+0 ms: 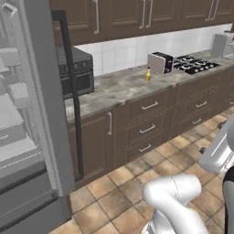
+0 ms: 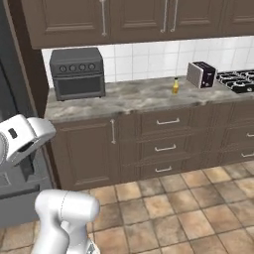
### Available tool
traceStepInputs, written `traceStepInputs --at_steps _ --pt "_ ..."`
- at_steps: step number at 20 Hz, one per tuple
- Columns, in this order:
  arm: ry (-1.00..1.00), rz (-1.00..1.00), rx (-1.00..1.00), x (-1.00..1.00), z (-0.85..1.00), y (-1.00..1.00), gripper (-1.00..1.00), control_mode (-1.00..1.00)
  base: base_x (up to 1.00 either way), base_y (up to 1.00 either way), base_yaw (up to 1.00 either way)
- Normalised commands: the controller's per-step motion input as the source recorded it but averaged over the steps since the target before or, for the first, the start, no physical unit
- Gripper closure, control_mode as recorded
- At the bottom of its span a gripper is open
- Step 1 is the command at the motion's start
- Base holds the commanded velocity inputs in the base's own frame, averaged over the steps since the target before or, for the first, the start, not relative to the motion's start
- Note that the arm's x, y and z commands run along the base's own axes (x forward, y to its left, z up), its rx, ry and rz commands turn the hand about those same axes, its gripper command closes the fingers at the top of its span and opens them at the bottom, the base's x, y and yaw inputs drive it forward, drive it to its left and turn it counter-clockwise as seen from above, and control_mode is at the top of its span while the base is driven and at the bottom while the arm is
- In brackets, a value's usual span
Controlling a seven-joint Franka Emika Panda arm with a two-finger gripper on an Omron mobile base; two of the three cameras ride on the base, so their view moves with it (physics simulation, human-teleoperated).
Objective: Place the mustard and ketchup from the counter to the top shelf of the fridge. If the existing items in the fridge are on the top shelf, move them to other shelves.
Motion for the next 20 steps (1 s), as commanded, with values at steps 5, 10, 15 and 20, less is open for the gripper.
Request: traceStepInputs --at_steps 5,10,15,20 --pt "0.00 0.00 0.00 0.00 0.00 0.00 -1.00 1.00 1.00 -0.72 -0.15" --pt "0.00 0.00 0.00 0.00 0.00 0.00 -1.00 1.00 1.00 -0.69 0.00" --pt "0.00 0.00 0.00 0.00 0.00 0.00 -1.00 1.00 1.00 -0.70 0.03" --pt "0.00 0.00 0.00 0.00 0.00 0.00 -1.00 1.00 1.00 -0.47 0.17"
